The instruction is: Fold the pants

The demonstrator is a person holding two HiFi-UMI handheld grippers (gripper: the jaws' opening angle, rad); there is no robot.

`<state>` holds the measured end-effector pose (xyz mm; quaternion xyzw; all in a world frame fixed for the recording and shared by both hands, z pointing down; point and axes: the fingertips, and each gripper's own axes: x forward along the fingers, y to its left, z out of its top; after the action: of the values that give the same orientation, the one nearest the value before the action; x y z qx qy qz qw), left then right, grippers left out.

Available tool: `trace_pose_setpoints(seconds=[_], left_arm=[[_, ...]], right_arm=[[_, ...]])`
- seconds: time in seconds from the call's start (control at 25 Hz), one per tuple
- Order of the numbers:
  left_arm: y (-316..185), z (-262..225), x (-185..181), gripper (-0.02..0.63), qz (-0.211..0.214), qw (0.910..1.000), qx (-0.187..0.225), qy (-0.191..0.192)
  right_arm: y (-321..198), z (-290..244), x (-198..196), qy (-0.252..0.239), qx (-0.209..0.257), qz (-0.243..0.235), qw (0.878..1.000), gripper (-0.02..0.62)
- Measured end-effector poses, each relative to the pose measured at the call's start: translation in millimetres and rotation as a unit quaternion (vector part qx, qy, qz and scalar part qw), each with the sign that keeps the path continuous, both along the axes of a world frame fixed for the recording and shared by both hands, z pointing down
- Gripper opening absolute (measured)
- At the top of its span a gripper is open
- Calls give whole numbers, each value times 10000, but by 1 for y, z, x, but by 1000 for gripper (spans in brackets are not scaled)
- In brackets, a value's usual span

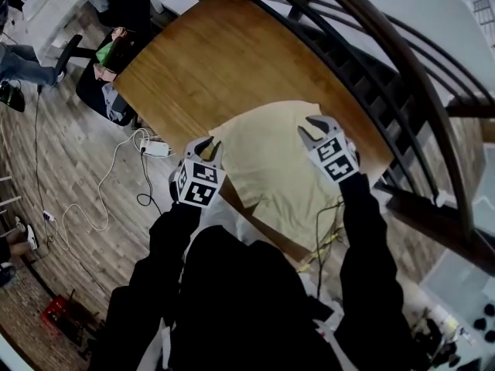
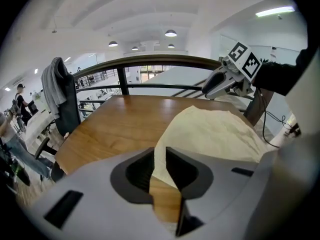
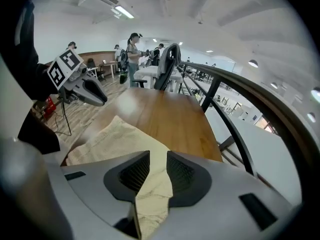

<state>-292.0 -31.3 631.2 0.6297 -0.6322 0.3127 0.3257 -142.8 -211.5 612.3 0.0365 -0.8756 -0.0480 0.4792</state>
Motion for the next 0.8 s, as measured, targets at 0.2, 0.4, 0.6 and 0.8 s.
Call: trace_pose_setpoints(seconds=[0.2,0.4,0.6,0.8], left_arm=[[-8,22,-11,54,222,9993,-285,-140],[-12,49,-18,54,405,9975,-554,-187],[-18,69,-19,58,515,9955,-773,-178],[-17,85,-23,58,550,9944,-894,-72]], right_arm=[[-15,24,-12,489,282,-564,9968,94],[-14,50,-31,786,457,-1194,9887,94],[-9,84,-43,1059,548,-1608,9798,94],[-18,110,-57,1249,644,-1670,9759,94]])
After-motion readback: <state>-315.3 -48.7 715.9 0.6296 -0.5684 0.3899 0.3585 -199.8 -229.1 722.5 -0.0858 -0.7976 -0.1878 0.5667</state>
